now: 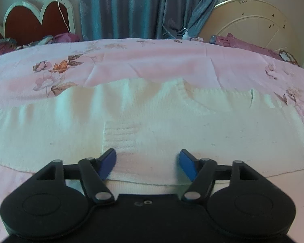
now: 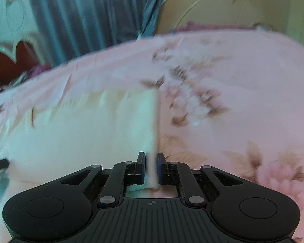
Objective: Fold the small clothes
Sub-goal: 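Fold the side edge toward the collar line with the right gripper and release, then move the left gripper to the other sleeve cuff and grasp it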
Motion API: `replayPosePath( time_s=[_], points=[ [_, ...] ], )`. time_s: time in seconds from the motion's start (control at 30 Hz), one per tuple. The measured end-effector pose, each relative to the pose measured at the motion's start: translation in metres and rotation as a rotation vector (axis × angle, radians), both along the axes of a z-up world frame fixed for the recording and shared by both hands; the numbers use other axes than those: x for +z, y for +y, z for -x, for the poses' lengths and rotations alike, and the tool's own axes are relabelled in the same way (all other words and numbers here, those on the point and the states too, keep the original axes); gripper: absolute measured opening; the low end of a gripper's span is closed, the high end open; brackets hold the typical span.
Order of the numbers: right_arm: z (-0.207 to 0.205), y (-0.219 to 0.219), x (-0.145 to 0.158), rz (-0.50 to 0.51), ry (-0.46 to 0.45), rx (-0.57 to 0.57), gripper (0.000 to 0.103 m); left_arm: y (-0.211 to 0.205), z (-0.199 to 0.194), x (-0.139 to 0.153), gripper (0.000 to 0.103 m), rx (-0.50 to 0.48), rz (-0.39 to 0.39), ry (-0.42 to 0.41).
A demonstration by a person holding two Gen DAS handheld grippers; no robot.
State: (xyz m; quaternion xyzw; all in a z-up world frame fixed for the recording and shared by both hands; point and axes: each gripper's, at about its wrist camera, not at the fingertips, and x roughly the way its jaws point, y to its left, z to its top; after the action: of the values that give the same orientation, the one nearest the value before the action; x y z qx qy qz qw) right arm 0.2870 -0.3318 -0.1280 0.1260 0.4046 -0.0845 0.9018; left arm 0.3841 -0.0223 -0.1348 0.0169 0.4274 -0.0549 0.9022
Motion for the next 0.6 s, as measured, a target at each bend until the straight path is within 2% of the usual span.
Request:
replayPosePath(
  time_s=[0.07,0.1,0.13,0.17,0.2,0.4,0.6],
  points=[
    [0.001,0.001,-0.002,0.014,0.018,0.009,0.013,-0.001,0.001,0.0,0.071,-0.009,-0.014,0.0],
    [0.0,0.001,0.003,0.025,0.018,-0.003,0.026,-0.002,0.002,0.001,0.072,-0.012,-0.022,0.004],
    [0.001,0.001,0.009,0.032,0.006,-0.016,0.034,-0.002,0.003,0.002,0.074,-0.012,-0.022,0.008],
    [0.003,0.003,0.016,0.034,-0.016,-0.021,0.051,-0.001,0.004,0.004,0.075,-0.009,-0.018,0.014],
    [0.004,0.006,0.023,0.031,-0.042,-0.012,0.055,0.001,0.006,0.006,0.075,-0.003,-0.011,0.018],
    [0.0,0.053,0.045,-0.008,-0.118,0.112,0.055,0.022,0.015,0.02,0.079,0.054,0.034,0.028],
    [-0.019,0.114,0.043,-0.053,-0.108,0.239,0.055,0.059,0.027,0.036,0.08,0.118,0.024,0.017]
  ],
)
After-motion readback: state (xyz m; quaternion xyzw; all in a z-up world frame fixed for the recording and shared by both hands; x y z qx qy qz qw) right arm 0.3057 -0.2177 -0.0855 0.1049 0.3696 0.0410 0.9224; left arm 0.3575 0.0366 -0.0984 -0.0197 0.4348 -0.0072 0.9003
